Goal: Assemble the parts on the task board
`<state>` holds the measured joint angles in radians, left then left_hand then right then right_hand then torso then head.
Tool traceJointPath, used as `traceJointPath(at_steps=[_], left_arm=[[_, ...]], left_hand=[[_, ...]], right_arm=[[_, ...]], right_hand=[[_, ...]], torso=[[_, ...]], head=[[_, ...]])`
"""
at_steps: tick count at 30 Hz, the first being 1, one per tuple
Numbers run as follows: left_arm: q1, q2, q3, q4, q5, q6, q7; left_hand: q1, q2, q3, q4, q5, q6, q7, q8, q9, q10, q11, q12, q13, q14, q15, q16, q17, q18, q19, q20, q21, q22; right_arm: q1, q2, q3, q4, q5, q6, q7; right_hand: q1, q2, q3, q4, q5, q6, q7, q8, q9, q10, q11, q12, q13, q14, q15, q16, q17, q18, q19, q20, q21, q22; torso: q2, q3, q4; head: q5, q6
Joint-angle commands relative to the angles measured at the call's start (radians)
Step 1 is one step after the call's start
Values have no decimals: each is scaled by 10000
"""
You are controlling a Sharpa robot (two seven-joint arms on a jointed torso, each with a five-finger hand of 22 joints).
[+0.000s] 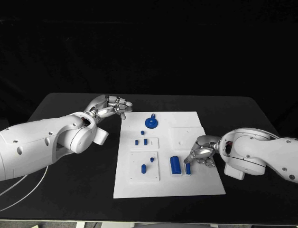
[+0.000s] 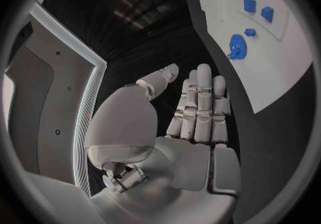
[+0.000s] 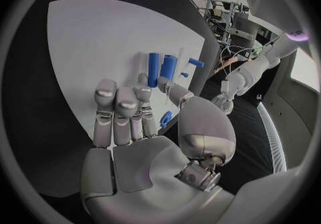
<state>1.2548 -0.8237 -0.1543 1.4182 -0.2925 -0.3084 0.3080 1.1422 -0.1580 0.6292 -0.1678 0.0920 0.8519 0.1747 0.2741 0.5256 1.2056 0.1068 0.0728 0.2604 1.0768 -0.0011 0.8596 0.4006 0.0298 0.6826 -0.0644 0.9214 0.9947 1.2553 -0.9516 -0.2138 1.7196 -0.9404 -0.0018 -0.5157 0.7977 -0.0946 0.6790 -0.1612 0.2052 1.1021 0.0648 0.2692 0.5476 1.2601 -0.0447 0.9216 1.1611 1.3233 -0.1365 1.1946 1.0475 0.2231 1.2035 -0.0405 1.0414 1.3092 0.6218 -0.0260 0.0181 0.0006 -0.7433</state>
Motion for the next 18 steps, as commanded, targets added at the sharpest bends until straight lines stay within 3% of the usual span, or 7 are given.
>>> traceJointPath(at_steps=[1, 11, 18], left_arm=[[8, 6, 8, 26, -38, 86, 33], [8, 3, 8, 28, -51, 91, 12], [8, 0, 8, 30, -52, 81, -13]], left_hand=[[-57, -11, -10, 56, -36, -62, -26, 46, -9, -29, 2, -26, 13, -51, 35, -34, 20, -48, -43, -310, -35, 16], [-56, -14, -11, 59, -35, -63, -26, 47, -10, -30, 3, -26, 13, -51, 36, -37, 25, -48, -44, -310, -36, 20], [-57, -16, -12, 63, -35, -67, -25, 47, -12, -33, 3, -27, 13, -51, 36, -40, 29, -49, -45, -309, -38, 22]], right_arm=[[1, 27, 0, -23, 115, 334, -178], [1, 40, -1, -43, -102, 487, -302], [1, 39, -1, -13, -416, 288, -260]], right_hand=[[-148, -14, 9, 65, -73, 91, 11, 64, -16, 95, -5, 37, 17, -25, -85, 72, 3, 387, 74, -20, 70, 117], [-217, -197, 3, 96, -207, 63, 16, 40, -63, 83, -2, 6, 29, -36, -88, 72, 0, 387, 55, -42, 67, 119], [-522, -852, -307, 290, -529, -23, 51, 2, -130, 21, 37, -44, 62, -42, -60, 37, -38, 387, 38, -44, 48, 106]], torso=[[1, -7, 2], [3, -2, 0], [4, 4, -5]], head=[[11, -8], [-3, -7], [-1, -1]])
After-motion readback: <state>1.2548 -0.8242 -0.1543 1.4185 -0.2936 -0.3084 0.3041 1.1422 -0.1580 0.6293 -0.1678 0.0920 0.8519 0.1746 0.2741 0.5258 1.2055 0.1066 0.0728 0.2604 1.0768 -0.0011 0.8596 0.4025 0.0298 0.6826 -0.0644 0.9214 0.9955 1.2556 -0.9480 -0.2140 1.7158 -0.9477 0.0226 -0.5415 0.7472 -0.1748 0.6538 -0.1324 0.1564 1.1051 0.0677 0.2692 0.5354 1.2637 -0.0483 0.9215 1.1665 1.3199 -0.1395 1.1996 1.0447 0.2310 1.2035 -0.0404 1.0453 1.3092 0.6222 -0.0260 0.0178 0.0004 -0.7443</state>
